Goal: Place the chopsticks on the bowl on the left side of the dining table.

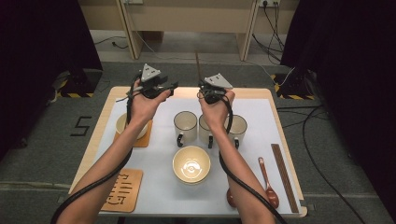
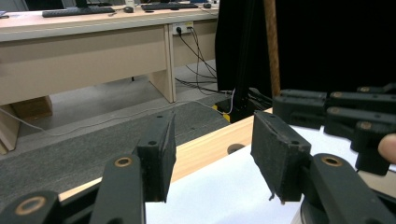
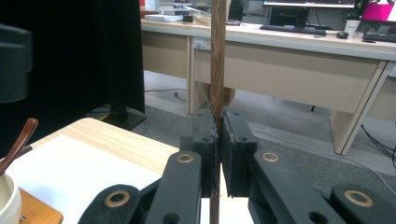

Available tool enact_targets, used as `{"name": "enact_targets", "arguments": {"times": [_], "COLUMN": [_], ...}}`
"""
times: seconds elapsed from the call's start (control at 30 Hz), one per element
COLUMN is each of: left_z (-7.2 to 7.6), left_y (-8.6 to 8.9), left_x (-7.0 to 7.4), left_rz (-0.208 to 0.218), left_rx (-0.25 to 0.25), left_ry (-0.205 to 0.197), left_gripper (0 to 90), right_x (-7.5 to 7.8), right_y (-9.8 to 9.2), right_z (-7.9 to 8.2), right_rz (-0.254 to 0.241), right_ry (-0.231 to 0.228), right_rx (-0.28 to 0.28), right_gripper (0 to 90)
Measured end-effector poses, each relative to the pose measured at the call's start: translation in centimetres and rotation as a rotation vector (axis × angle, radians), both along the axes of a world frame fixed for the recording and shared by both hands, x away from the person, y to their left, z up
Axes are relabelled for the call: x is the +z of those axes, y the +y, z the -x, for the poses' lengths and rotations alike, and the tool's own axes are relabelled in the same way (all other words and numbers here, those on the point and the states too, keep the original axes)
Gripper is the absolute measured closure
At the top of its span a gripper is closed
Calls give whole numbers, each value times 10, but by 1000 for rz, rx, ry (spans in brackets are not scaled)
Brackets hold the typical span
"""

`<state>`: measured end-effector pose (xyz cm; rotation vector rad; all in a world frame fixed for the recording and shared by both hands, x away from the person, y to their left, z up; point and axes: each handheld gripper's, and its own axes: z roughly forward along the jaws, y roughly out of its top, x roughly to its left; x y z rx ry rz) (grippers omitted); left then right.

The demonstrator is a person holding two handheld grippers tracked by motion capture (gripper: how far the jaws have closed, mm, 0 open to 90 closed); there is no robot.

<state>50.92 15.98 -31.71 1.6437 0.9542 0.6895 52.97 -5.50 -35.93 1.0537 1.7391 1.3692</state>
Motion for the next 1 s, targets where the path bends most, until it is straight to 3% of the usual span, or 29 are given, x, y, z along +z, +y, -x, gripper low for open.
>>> {"name": "enact_targets", "arguments": {"times": [0.43, 0.67, 1.0], "left_z": [-19, -30, -37], "left_y": [-30, -38, -48], "left_x": [11, 11, 6], "left_rz": [37, 61, 97], "left_rx": [-60, -72, -103], "left_ry": [16, 27, 51], "left_gripper": [521, 551, 670], "right_x": [-1, -4, -3], "right_y": [4, 8, 11], "right_z": [2, 5, 8], "right_rz": [20, 20, 20], "right_ry": [-12, -7, -10], "right_rx": [11, 24, 30], "right_gripper": [852, 853, 852]}}
